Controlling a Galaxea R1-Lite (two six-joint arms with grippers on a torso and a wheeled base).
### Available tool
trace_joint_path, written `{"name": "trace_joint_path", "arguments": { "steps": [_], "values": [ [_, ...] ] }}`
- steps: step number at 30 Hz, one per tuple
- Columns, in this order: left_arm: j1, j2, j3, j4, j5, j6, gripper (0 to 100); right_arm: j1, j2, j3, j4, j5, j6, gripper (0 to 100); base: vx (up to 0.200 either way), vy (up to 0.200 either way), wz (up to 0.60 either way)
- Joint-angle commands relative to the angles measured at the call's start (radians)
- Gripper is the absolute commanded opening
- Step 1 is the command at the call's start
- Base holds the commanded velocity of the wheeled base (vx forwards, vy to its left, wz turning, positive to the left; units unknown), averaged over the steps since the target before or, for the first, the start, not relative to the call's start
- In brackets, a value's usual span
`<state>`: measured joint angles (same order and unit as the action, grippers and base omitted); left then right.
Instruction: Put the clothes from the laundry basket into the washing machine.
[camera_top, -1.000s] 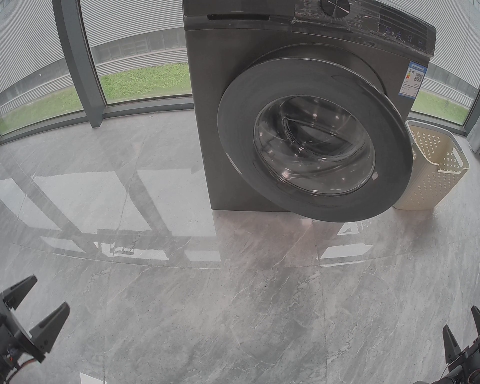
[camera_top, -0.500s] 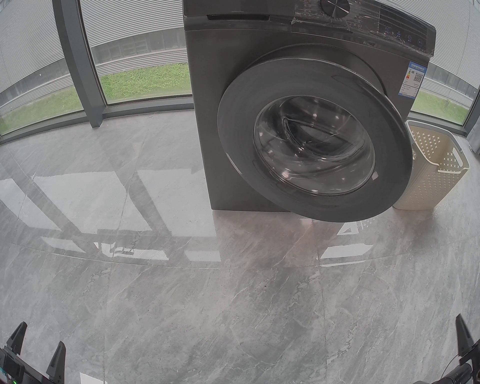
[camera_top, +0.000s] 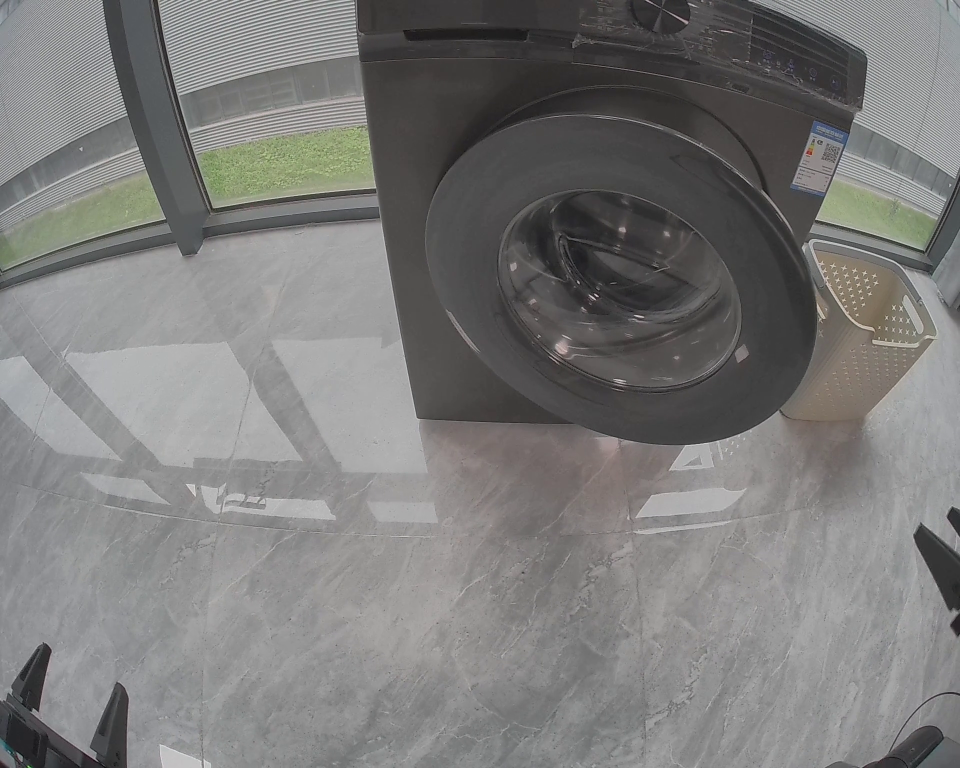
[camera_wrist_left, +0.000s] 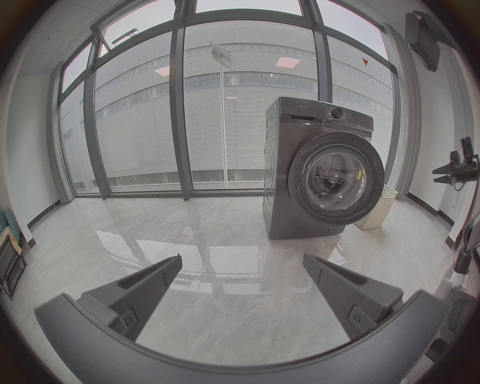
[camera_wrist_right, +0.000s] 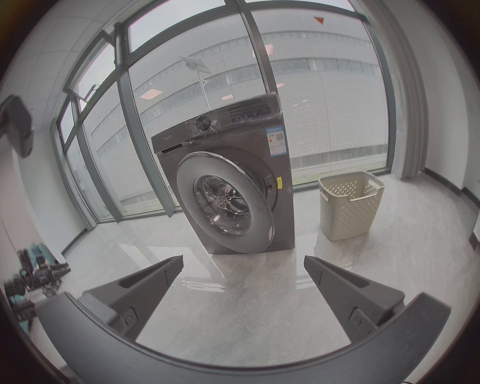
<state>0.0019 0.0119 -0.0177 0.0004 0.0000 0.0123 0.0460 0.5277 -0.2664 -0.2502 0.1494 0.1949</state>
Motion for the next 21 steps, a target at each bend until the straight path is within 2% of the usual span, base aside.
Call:
{"name": "trace_joint_path", "arguments": {
  "steps": [1,5,8,14,17,21],
  "values": [
    [0.001,-0.006,0.018,0.000,-0.006,-0.002,100,0.213,0.744,-0.070,-0.429,0.007,0.190,100,0.000,-0.200,0.00],
    [0.000,-0.007,0.018,0.001,-0.006,0.001,100,0.245,0.848,-0.119,-0.501,-0.007,0.233,100,0.000,-0.200,0.00],
    [0.001,-0.007,0.018,0.000,-0.006,0.001,100,0.258,0.905,-0.160,-0.517,-0.005,0.259,100,0.000,0.000,0.00],
    [0.001,-0.007,0.018,0.001,-0.006,0.000,100,0.364,0.962,-0.220,-0.549,-0.001,0.296,100,0.000,0.000,0.00],
    [0.001,-0.007,0.018,0.001,-0.006,0.001,100,0.387,0.983,-0.251,-0.564,-0.004,0.307,100,0.200,0.000,0.00],
    [0.000,-0.007,0.018,0.000,-0.006,0.000,100,0.379,1.028,-0.307,-0.609,-0.010,0.307,100,0.200,0.000,0.00]
  ]
}}
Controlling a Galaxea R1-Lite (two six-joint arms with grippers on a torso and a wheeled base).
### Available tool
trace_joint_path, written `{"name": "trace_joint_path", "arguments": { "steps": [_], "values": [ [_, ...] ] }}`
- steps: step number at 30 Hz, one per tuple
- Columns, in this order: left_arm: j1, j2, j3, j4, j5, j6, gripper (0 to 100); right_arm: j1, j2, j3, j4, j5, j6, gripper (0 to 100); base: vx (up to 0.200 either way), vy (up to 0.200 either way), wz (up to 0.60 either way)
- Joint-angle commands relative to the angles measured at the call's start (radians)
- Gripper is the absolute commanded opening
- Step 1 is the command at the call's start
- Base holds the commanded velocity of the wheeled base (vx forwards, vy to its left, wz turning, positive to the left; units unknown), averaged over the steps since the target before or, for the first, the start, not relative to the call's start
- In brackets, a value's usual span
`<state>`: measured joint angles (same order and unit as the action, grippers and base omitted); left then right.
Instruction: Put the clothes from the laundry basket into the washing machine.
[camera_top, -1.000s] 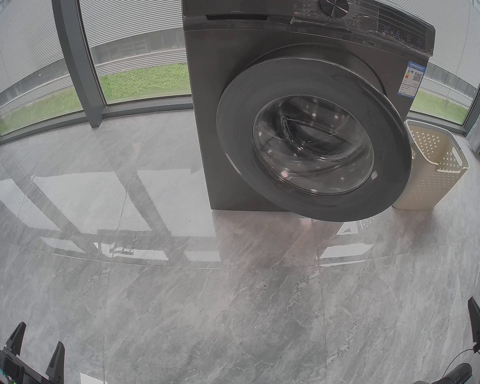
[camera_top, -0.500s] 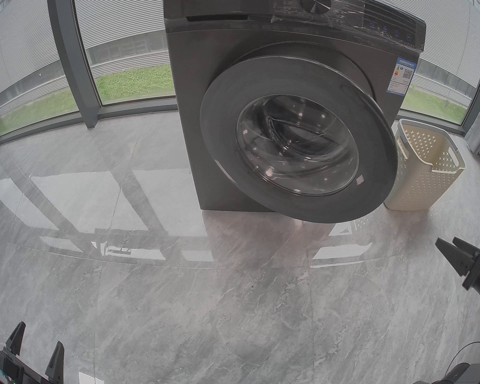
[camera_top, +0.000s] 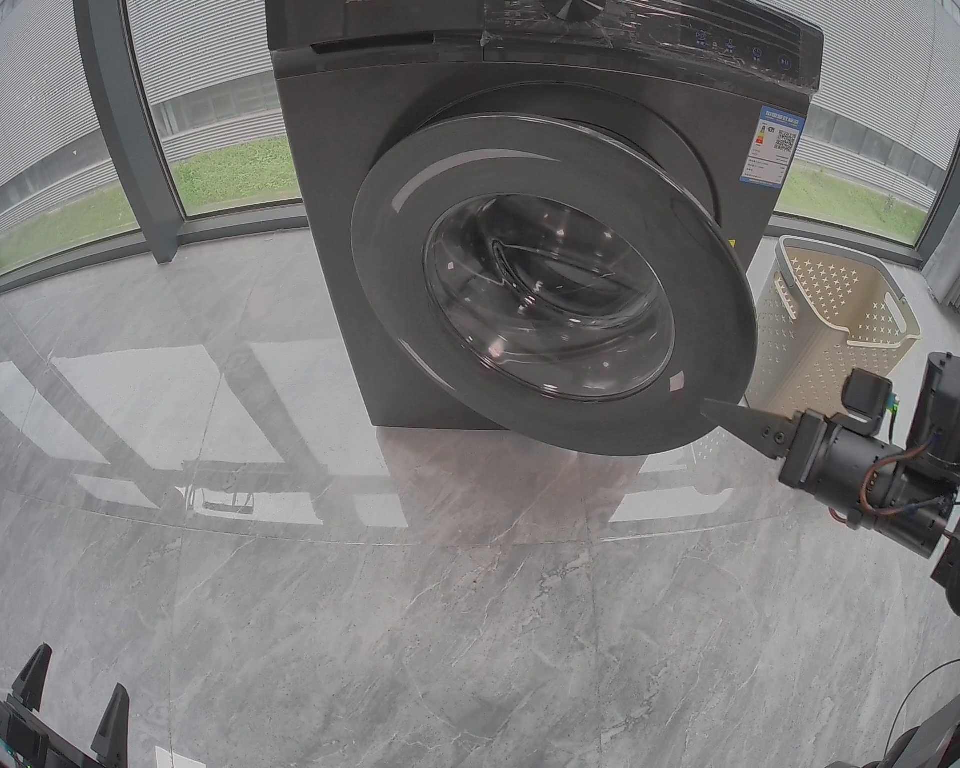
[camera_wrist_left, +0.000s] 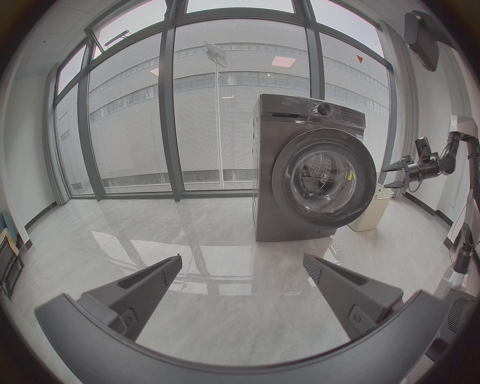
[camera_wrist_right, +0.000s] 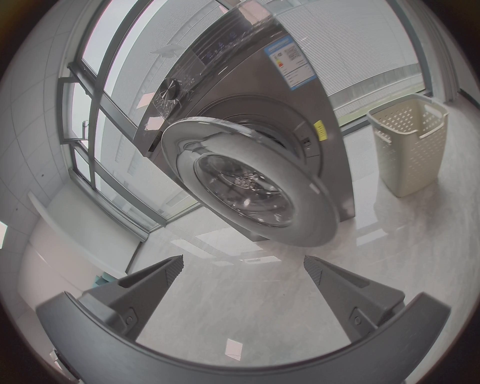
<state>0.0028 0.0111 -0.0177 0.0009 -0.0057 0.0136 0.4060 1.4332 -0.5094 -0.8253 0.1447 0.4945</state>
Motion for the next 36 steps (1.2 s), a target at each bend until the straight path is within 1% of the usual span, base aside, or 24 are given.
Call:
{"name": "trace_joint_path", "arguments": {
  "steps": [1,3,8,11,12,14,18,21,24,26,32,36],
  "values": [
    [-0.001,-0.006,0.018,0.001,0.000,0.000,100,0.017,0.130,-0.077,-0.048,-0.005,0.007,100,0.200,0.000,0.00],
    [-0.001,-0.006,0.018,-0.001,0.000,0.000,100,0.016,0.144,-0.101,-0.069,-0.010,0.007,100,0.200,0.000,0.00],
    [0.000,-0.006,0.018,0.001,0.000,-0.001,100,0.008,0.151,-0.170,-0.081,-0.059,0.004,100,0.200,0.000,0.00],
    [-0.001,-0.006,0.018,-0.001,0.000,-0.001,100,-0.003,0.150,-0.192,-0.080,-0.065,0.004,100,0.200,0.000,0.00],
    [0.000,-0.006,0.018,-0.001,0.000,-0.001,100,-0.032,0.150,-0.207,-0.081,-0.065,0.004,100,0.200,-0.200,0.00],
    [-0.001,-0.006,0.018,-0.001,0.000,-0.001,100,-0.041,0.148,-0.202,-0.081,-0.065,0.003,100,0.200,-0.200,0.00],
    [0.000,-0.006,0.018,0.001,0.000,0.000,100,-0.029,0.142,-0.167,-0.080,-0.065,-0.001,100,0.000,0.000,0.00],
    [0.000,-0.006,0.018,0.001,0.000,0.000,100,-0.007,0.138,-0.130,-0.081,-0.065,-0.013,100,0.000,0.000,0.00],
    [0.000,-0.006,0.018,-0.001,0.000,-0.001,100,0.019,0.118,-0.113,-0.081,-0.063,-0.020,100,0.000,0.000,0.00],
    [0.000,-0.008,0.018,-0.001,0.001,0.000,100,0.027,0.107,-0.113,-0.081,-0.063,-0.022,100,0.000,0.000,0.00],
    [0.000,-0.006,0.018,-0.001,0.001,-0.001,100,0.059,0.081,-0.113,-0.081,-0.065,-0.022,100,0.000,-0.200,0.00],
    [-0.001,-0.006,0.018,0.001,0.000,-0.001,100,0.065,0.078,-0.126,-0.081,-0.065,-0.025,100,0.000,0.000,0.00]
  ]
}}
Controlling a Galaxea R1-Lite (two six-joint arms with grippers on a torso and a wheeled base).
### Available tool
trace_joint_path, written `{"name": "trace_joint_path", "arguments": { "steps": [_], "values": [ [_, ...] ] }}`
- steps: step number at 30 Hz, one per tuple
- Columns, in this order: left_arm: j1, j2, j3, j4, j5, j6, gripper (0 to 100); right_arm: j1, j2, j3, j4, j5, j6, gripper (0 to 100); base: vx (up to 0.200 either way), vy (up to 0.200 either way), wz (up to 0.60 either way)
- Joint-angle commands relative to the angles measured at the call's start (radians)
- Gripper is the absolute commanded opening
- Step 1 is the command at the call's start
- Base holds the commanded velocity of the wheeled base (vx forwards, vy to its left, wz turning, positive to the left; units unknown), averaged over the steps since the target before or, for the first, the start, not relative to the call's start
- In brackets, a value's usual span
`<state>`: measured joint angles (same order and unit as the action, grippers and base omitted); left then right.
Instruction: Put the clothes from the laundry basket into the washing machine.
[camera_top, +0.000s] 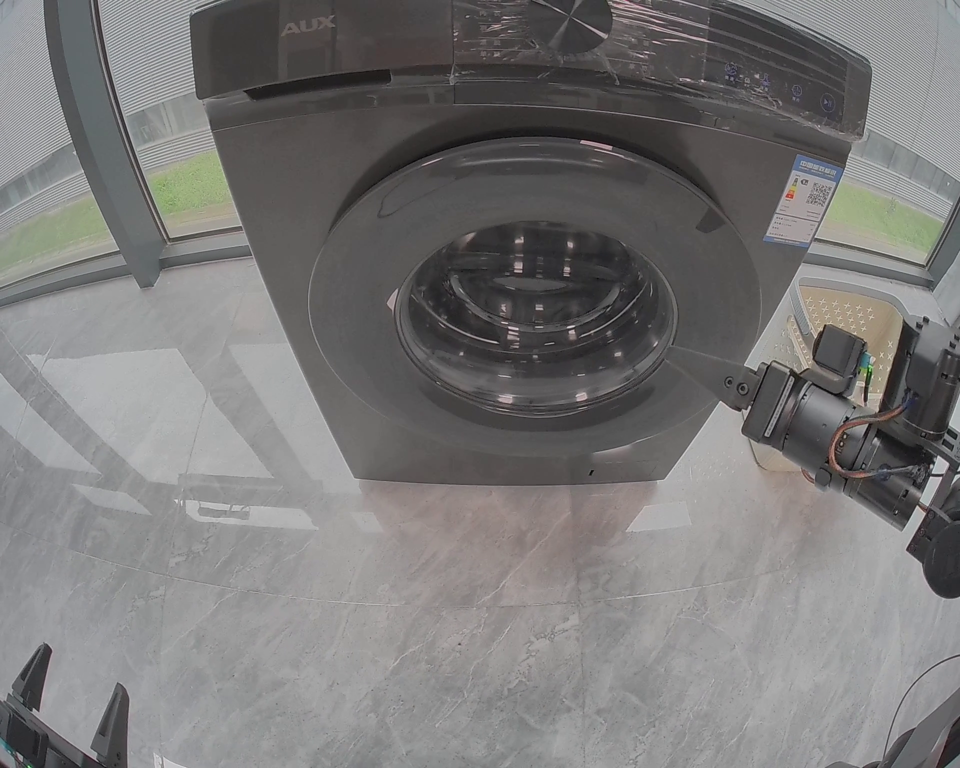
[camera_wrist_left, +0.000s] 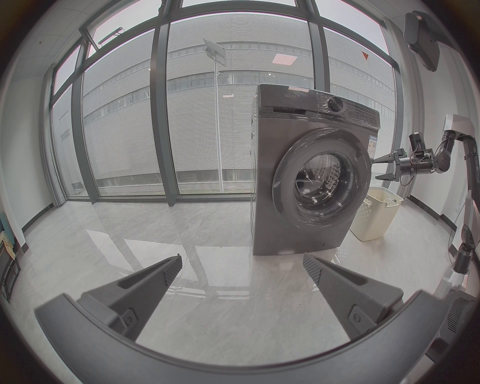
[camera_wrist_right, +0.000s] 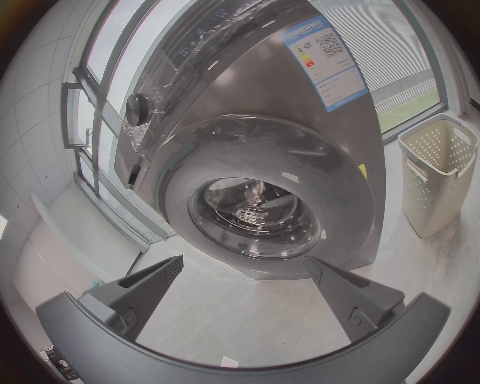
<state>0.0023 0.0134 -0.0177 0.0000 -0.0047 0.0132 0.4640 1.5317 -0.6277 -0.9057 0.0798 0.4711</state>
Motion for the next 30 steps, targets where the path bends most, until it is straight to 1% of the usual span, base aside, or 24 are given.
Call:
{"name": "trace_joint_path", "arguments": {
  "steps": [1,5,14,15,17,22,26,28,30],
  "values": [
    [-0.001,-0.009,0.018,0.000,-0.001,-0.001,100,0.007,-0.021,-0.009,-0.001,0.000,-0.002,100,0.000,0.000,0.00],
    [0.001,-0.009,0.018,0.000,-0.001,-0.001,100,0.007,-0.021,-0.032,-0.001,0.000,-0.003,100,0.000,0.000,0.00],
    [-0.001,-0.009,0.018,0.002,-0.001,-0.002,100,0.001,-0.008,-0.064,-0.001,-0.005,-0.002,100,0.200,0.000,0.00],
    [-0.001,-0.009,0.018,0.000,-0.001,-0.002,100,0.001,-0.007,-0.067,-0.001,-0.009,-0.003,100,0.200,0.000,0.00],
    [0.001,-0.009,0.018,0.000,-0.001,-0.002,100,0.005,0.001,-0.084,0.001,-0.032,-0.003,100,0.200,0.000,0.00],
    [0.001,-0.009,0.018,0.000,-0.001,-0.006,100,-0.007,0.025,-0.118,-0.001,-0.046,-0.002,100,0.000,0.000,0.00],
    [-0.001,-0.009,0.018,0.000,-0.001,-0.004,100,-0.015,0.034,-0.141,0.001,-0.091,-0.003,100,0.000,0.000,0.00],
    [-0.001,-0.009,0.018,0.000,-0.001,-0.004,100,-0.018,0.048,-0.144,-0.001,-0.104,-0.003,100,0.000,0.000,0.00],
    [-0.001,-0.009,0.018,0.000,-0.001,-0.004,100,-0.018,0.053,-0.144,-0.001,-0.106,-0.002,100,0.000,0.000,0.00]
  ]
}}
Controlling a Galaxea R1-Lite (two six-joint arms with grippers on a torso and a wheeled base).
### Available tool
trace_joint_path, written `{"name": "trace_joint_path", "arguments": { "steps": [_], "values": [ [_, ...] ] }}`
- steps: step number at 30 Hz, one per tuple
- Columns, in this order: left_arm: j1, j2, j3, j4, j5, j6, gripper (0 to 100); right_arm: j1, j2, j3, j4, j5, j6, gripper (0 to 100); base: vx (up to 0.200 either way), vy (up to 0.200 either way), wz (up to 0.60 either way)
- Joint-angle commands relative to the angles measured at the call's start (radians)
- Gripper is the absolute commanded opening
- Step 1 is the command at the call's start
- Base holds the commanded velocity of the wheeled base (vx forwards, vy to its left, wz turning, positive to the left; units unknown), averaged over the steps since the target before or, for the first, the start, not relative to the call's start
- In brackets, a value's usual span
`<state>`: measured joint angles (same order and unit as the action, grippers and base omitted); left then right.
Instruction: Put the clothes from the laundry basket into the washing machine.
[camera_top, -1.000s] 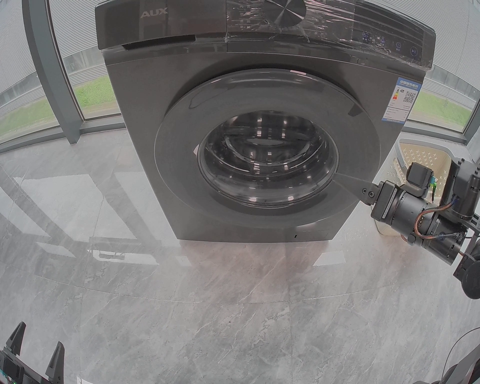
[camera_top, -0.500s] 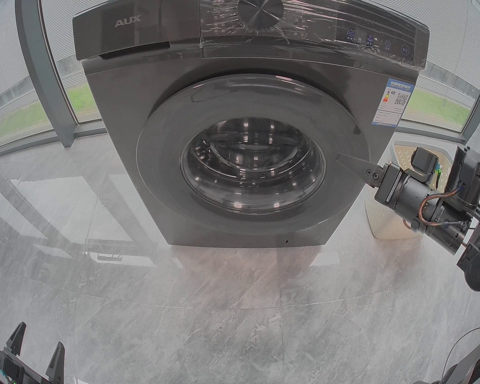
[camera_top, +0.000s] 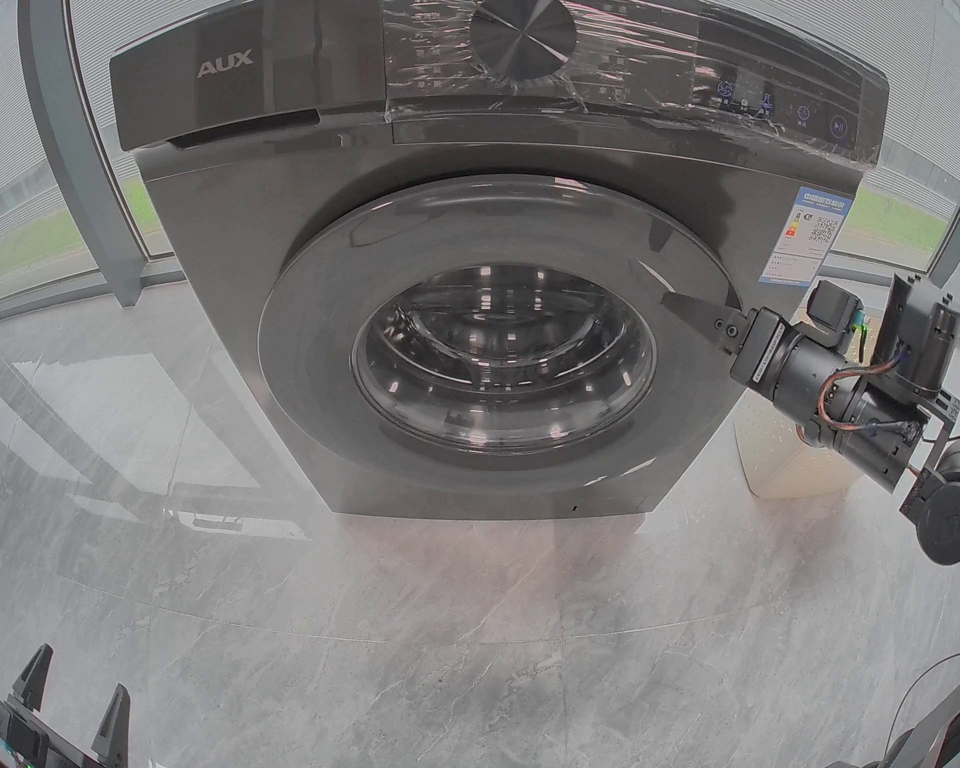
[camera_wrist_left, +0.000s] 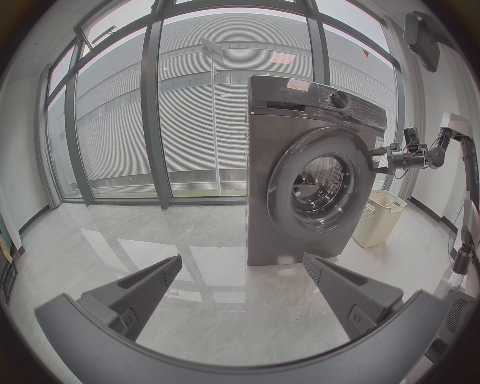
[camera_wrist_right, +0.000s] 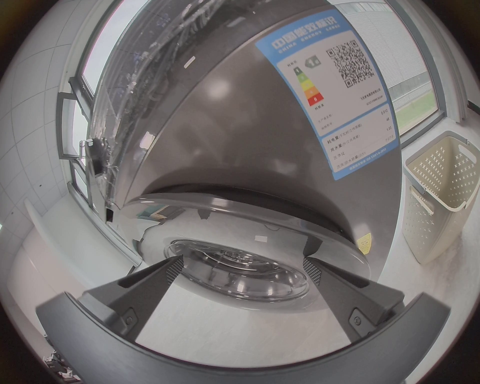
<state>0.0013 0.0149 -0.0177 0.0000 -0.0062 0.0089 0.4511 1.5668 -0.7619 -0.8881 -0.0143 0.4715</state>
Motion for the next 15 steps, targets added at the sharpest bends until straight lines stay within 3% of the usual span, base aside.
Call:
{"name": "trace_joint_path", "arguments": {
  "steps": [1,11,15],
  "values": [
    [0.000,-0.010,0.018,0.000,0.000,0.000,100,-0.005,0.019,-0.008,-0.018,-0.012,-0.002,100,0.000,0.000,0.00],
    [0.000,-0.010,0.018,0.000,0.000,-0.001,100,0.011,0.015,0.007,-0.018,-0.027,-0.001,100,0.000,0.000,0.00],
    [0.002,-0.010,0.018,0.000,0.002,0.002,100,0.083,-0.125,0.147,0.000,0.004,-0.040,100,0.000,0.000,0.00]
  ]
}}
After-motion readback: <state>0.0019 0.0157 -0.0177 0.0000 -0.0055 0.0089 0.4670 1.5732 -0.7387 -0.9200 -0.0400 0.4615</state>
